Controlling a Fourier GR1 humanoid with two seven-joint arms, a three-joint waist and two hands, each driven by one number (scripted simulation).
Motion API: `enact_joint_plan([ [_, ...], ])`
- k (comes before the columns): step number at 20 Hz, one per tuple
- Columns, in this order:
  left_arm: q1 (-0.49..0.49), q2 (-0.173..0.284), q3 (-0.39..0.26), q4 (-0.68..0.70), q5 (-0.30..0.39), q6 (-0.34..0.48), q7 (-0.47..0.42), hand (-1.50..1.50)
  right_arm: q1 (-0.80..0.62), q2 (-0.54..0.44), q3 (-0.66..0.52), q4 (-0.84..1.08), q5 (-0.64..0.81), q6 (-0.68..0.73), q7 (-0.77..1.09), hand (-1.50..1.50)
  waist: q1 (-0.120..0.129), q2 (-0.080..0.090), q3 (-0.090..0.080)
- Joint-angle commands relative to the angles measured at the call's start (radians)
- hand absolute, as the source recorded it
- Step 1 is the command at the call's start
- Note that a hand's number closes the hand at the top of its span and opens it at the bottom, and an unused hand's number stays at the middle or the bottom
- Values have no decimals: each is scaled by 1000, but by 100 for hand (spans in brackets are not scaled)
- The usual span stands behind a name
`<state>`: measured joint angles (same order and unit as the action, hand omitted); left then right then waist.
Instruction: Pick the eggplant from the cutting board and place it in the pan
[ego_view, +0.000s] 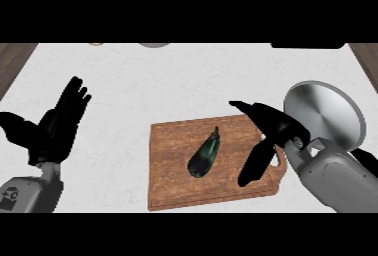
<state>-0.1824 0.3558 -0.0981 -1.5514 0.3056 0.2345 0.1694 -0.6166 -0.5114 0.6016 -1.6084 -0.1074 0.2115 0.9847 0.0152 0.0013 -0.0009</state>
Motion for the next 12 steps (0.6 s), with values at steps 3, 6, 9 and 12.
enact_joint_plan([
  [3,-7,-1,12,-53,-10,10,67,0,-82,56,42,33,26,127,109,-150,-3,-3,1],
  [6,22,-7,26,-34,-6,-8,31,0,-92,31,70,24,44,152,158,-150,-8,-3,0],
  [9,54,-30,9,-18,-32,-8,-9,0,-144,80,91,25,74,138,229,-150,-8,-3,0],
  [12,2,-54,-6,-20,-60,15,25,0,-169,180,99,138,140,96,186,-150,-6,-1,0],
])
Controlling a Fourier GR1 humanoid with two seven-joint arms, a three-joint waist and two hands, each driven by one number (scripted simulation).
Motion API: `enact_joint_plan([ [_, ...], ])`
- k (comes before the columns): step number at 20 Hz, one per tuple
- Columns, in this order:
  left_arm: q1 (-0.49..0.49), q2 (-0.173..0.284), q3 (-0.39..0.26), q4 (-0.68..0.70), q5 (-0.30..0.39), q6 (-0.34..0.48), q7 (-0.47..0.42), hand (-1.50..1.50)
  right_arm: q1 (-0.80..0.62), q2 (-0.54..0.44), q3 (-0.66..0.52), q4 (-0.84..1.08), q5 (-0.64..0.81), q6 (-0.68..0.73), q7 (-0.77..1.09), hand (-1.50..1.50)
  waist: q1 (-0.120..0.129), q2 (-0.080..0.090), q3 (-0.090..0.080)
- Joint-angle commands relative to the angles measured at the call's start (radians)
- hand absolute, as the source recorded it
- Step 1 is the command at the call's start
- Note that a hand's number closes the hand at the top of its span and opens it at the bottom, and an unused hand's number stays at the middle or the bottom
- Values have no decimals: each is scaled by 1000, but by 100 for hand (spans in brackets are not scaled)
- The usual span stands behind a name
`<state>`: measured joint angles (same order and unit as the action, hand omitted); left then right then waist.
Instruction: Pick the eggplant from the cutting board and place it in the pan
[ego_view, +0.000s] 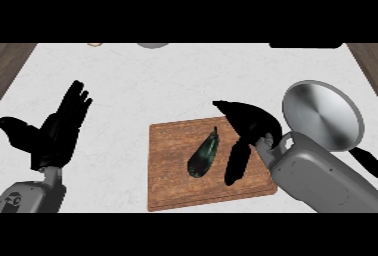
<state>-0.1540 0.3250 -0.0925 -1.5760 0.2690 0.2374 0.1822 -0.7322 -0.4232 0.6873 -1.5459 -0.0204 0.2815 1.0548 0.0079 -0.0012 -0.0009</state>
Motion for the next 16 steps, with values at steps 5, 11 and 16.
enact_joint_plan([
  [5,-8,5,44,8,8,-56,3,0,-68,148,-32,134,81,60,103,-150,1,1,0],
  [11,-26,-3,44,-33,-2,-28,77,0,-53,188,-6,188,100,73,149,-150,-3,-2,1],
  [16,8,20,93,-18,16,-92,23,0,-34,216,-30,320,163,59,28,-150,2,1,1],
])
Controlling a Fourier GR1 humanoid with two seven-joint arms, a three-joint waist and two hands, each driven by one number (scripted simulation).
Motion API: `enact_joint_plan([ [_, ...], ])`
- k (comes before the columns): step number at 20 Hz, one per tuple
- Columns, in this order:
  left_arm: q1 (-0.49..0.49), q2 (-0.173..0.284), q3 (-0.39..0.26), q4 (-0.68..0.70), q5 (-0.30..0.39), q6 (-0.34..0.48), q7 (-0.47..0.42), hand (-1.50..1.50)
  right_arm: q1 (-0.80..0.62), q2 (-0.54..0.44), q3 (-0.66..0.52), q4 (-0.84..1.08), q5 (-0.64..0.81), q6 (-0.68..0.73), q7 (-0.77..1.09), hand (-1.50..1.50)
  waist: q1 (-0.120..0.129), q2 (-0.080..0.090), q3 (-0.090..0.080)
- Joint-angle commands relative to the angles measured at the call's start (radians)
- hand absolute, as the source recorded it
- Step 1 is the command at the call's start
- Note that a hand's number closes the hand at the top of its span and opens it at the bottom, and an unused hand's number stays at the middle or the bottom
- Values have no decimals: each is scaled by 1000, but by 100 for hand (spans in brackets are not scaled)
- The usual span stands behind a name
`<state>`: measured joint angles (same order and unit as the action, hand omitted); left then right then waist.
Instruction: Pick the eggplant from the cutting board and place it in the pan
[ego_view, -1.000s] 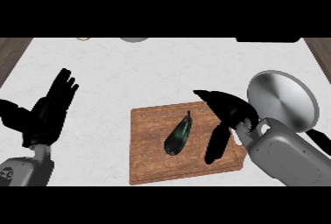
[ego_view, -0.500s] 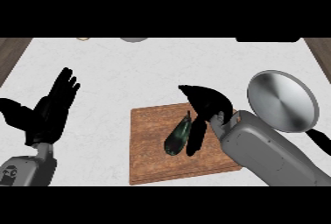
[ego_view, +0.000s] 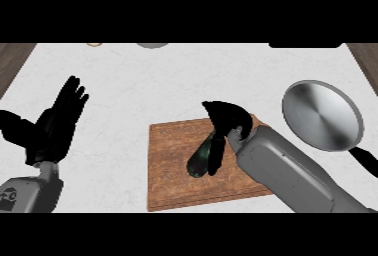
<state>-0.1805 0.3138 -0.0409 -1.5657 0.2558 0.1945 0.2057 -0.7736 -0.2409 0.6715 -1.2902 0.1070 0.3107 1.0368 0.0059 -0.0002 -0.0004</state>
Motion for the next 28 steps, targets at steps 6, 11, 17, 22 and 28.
enact_joint_plan([
  [6,-16,-22,20,29,-27,-22,-4,0,51,59,-30,134,101,67,-30,-150,-1,1,0],
  [11,-1,1,59,-67,2,-56,70,0,61,131,-71,165,170,64,-50,-150,1,0,0],
  [17,29,-92,7,-50,-91,0,24,0,133,196,-93,227,295,-2,-145,-150,-1,0,1],
  [22,3,-94,44,-8,-89,-36,13,0,100,238,-154,309,317,38,-174,-150,0,1,0],
  [28,59,-95,49,-1,-98,-81,-62,0,107,239,-86,362,329,-60,-338,150,10,3,1],
])
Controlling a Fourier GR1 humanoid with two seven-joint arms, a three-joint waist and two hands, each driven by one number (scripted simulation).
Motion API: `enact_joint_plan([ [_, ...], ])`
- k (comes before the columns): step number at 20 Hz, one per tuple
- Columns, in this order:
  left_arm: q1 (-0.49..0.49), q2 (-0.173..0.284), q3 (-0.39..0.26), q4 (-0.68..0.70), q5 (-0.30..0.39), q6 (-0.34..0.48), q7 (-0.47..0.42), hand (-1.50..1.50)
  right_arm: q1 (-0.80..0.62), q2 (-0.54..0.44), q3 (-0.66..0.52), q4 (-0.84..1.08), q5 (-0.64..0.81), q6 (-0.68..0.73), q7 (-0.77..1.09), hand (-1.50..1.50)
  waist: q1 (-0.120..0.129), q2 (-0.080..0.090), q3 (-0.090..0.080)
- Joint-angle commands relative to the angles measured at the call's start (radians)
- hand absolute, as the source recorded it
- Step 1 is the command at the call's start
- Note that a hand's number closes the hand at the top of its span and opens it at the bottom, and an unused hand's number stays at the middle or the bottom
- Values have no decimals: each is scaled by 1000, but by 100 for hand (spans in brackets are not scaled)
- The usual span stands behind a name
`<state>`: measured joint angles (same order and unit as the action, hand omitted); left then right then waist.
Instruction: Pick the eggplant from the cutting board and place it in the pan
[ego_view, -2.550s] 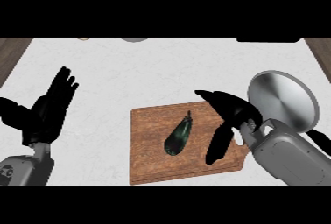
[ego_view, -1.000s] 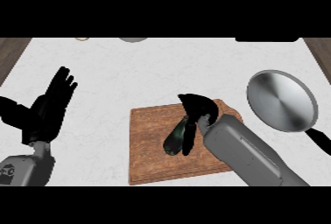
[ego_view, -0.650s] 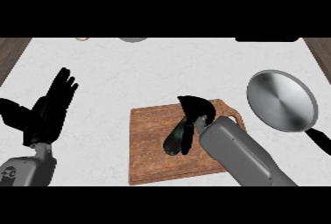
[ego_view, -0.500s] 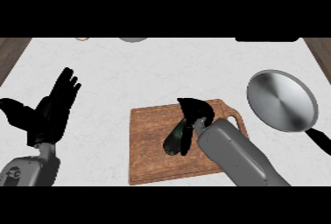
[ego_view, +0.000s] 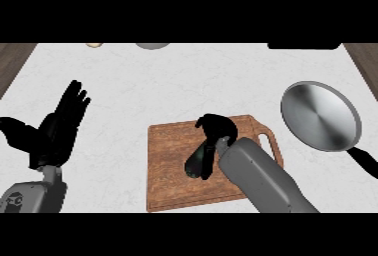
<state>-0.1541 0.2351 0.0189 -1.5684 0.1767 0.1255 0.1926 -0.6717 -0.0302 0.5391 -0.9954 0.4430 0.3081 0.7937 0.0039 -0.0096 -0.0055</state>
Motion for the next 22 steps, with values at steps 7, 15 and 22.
enact_joint_plan([
  [7,-64,-5,13,-17,-21,11,92,0,59,29,50,38,33,-105,-129,150,2,10,6],
  [15,33,-3,29,-45,-26,2,43,0,226,-198,261,-312,176,4,-394,150,-50,-12,5],
  [22,51,6,70,-38,2,0,51,0,328,-494,253,-770,351,-186,-435,150,-69,-16,4],
])
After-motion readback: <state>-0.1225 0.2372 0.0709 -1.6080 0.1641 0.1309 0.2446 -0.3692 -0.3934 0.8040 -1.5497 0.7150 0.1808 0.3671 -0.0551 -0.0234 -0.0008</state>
